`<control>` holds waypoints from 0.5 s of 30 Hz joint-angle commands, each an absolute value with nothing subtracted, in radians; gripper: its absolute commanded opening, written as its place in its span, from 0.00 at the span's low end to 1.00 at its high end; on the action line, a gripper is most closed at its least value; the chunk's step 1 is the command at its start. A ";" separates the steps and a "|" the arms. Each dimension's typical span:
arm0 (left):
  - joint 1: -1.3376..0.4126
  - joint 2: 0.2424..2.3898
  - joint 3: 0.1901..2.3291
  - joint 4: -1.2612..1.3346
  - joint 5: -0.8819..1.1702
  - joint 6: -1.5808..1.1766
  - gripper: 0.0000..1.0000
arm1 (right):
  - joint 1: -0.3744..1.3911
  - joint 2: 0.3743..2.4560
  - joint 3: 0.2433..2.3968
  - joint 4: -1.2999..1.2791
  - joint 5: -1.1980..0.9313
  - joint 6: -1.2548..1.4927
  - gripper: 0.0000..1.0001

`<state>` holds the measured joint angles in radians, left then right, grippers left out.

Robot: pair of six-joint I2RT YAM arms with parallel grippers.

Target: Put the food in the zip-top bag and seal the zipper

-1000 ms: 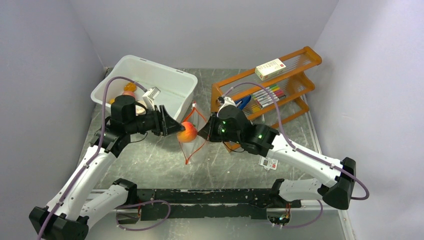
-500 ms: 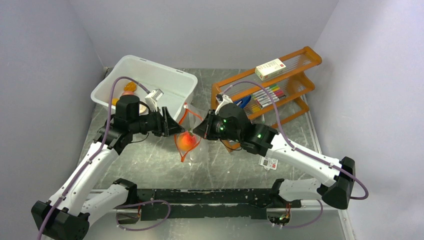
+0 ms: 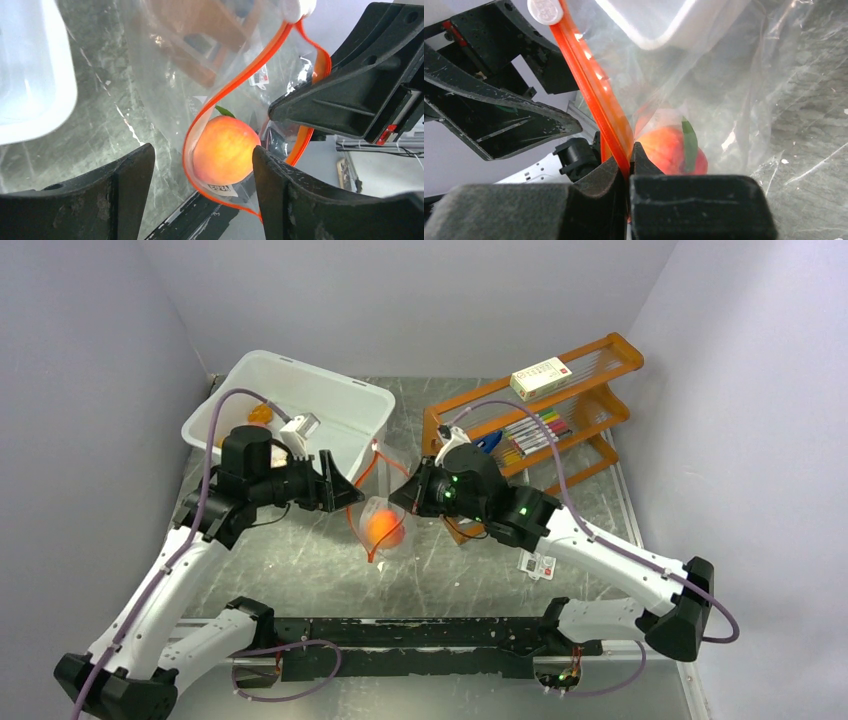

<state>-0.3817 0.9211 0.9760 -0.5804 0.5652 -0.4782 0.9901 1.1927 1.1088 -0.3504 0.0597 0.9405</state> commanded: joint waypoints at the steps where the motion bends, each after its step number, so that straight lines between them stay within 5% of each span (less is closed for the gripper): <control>1: -0.390 0.864 1.037 -0.662 0.465 -0.426 0.72 | 0.973 1.145 1.105 -0.348 0.076 0.926 0.00; 9: -0.390 0.847 0.917 -0.498 0.594 -0.465 0.76 | 0.970 1.153 1.108 -0.325 0.047 0.928 0.00; 15: -0.390 0.896 0.873 -0.452 0.592 -0.457 0.67 | 0.968 1.206 1.128 -0.340 0.007 0.911 0.00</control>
<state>-0.3824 0.8764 0.8909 -0.5198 0.5652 -0.4568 0.9733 1.1763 1.1088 -0.3485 0.0402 0.9314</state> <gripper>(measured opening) 0.711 0.006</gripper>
